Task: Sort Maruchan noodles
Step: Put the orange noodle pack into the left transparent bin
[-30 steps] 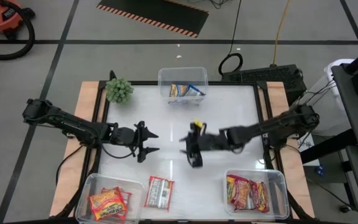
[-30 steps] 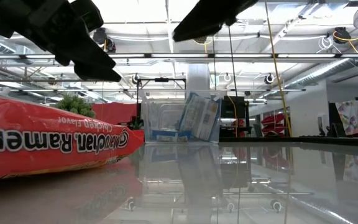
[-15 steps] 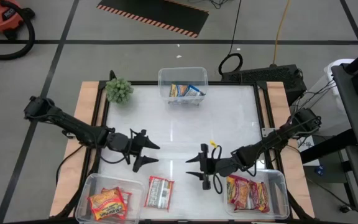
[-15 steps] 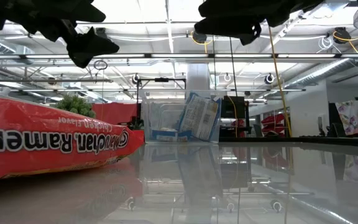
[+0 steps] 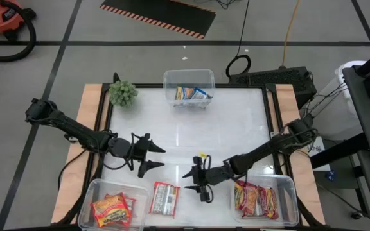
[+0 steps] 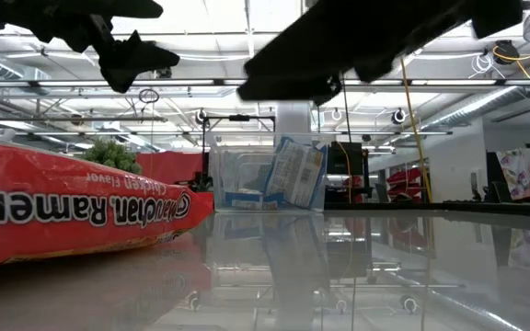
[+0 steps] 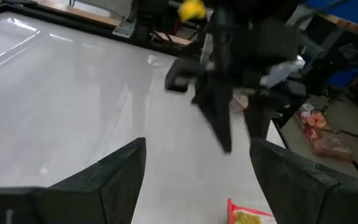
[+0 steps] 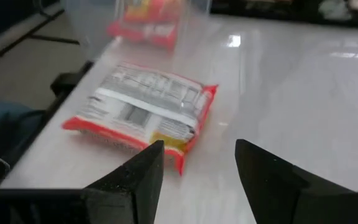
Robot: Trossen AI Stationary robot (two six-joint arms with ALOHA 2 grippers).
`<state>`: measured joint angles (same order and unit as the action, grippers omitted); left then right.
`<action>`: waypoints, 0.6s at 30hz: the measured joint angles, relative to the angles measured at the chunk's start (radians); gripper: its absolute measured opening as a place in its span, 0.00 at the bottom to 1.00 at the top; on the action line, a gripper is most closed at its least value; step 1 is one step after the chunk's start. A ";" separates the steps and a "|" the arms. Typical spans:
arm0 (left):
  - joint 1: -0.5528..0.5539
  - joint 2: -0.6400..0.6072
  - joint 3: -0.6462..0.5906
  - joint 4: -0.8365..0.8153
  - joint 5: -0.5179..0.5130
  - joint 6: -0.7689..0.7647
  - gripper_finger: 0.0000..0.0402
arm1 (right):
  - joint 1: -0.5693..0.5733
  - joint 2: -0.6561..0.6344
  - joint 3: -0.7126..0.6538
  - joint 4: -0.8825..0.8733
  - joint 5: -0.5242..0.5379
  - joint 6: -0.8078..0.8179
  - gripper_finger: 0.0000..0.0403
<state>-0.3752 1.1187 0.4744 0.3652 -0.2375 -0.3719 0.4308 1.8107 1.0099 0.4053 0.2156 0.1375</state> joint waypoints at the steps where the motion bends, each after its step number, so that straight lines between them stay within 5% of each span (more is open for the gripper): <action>1: 0.000 0.000 0.000 0.002 0.000 0.000 0.73 | -0.008 0.020 0.016 -0.010 -0.015 0.000 0.48; 18: -0.004 0.000 0.000 -0.110 -0.001 -0.030 0.73 | -0.083 0.283 0.160 0.030 -0.299 0.029 0.59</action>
<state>-0.3794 1.1187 0.4741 0.2557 -0.2384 -0.4023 0.3476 2.0939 1.1694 0.4348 -0.0830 0.1664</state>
